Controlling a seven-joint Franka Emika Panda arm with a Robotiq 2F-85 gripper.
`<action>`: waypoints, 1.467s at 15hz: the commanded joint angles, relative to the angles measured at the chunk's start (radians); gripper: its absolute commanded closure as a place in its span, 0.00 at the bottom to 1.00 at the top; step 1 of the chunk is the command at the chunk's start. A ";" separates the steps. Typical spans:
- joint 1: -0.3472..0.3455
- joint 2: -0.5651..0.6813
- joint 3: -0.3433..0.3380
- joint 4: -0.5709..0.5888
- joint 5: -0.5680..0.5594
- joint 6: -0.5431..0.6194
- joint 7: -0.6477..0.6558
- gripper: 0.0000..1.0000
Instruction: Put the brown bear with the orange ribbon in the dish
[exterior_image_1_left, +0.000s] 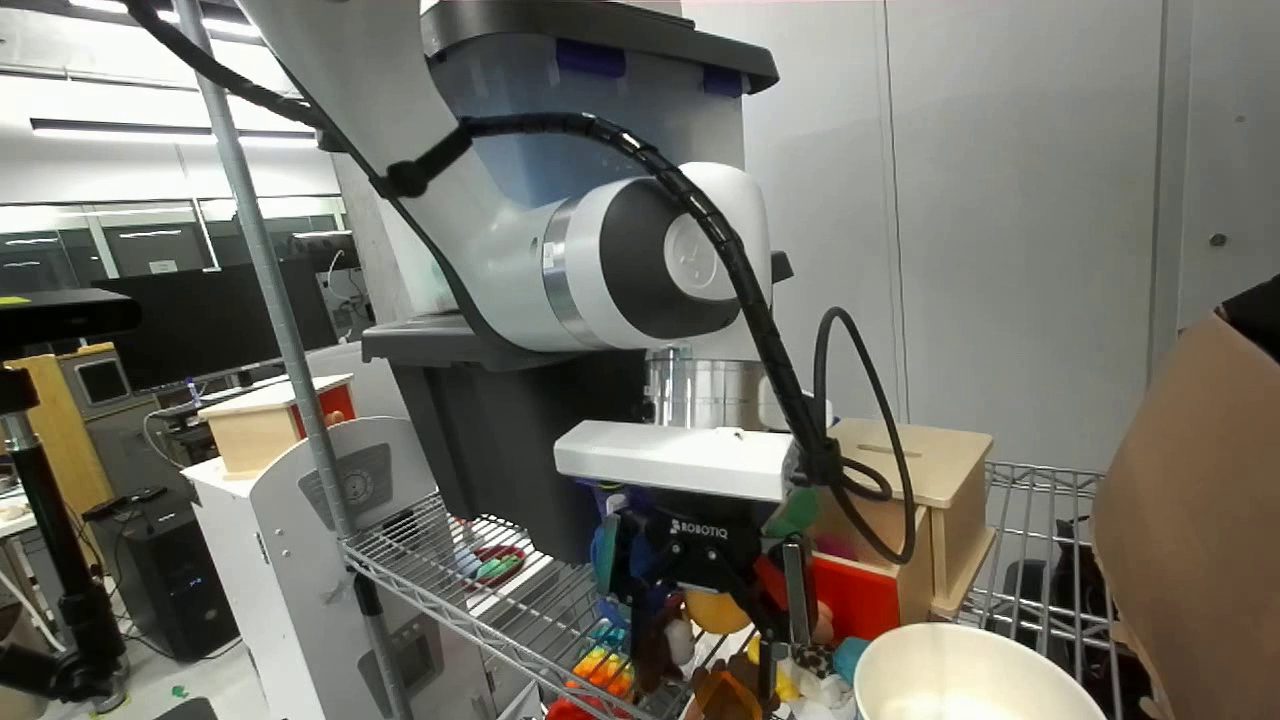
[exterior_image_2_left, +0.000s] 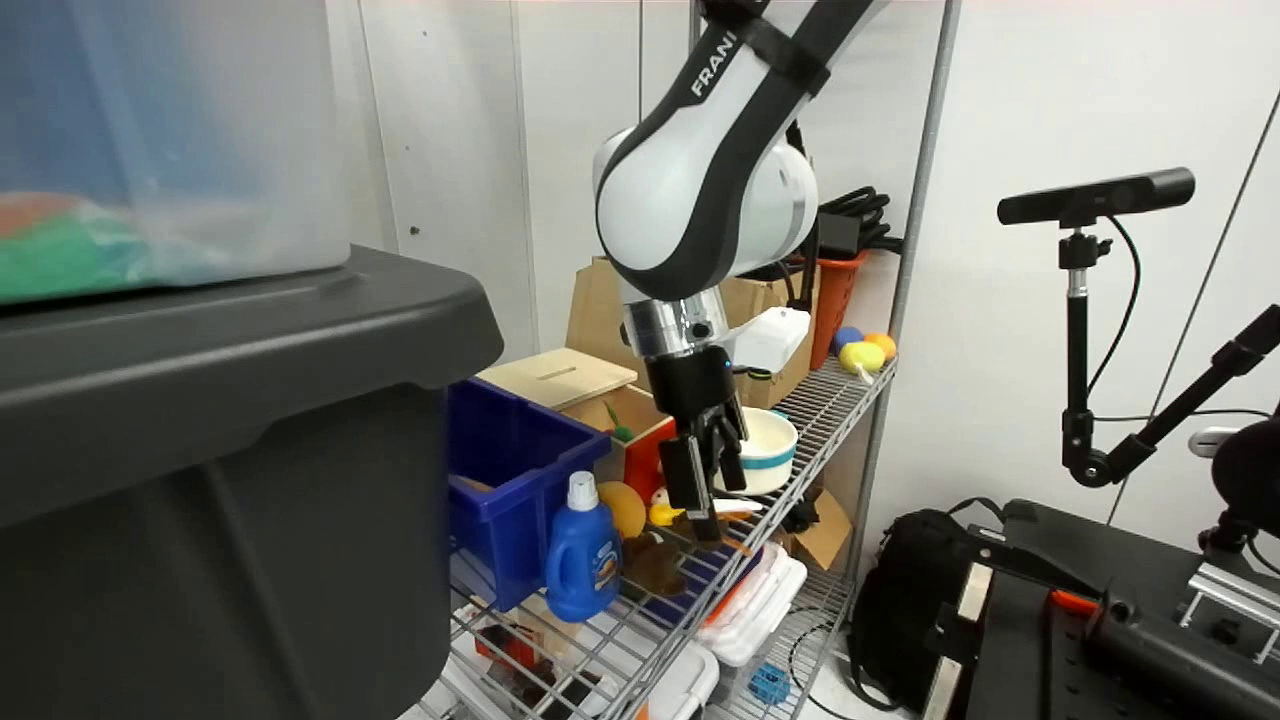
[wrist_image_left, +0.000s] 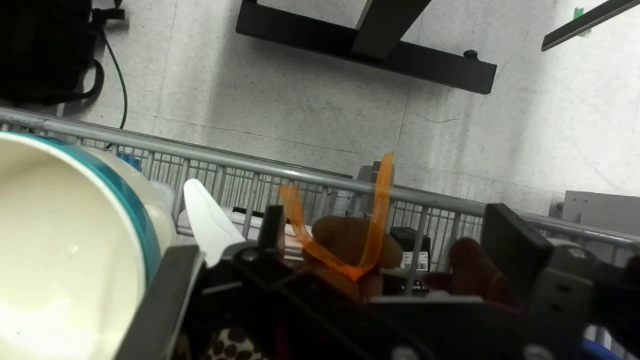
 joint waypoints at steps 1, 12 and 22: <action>0.003 -0.002 -0.008 0.020 -0.017 -0.004 0.010 0.00; -0.005 0.043 -0.005 0.073 -0.020 -0.013 -0.011 0.00; -0.002 0.097 -0.003 0.138 -0.029 -0.023 -0.019 0.05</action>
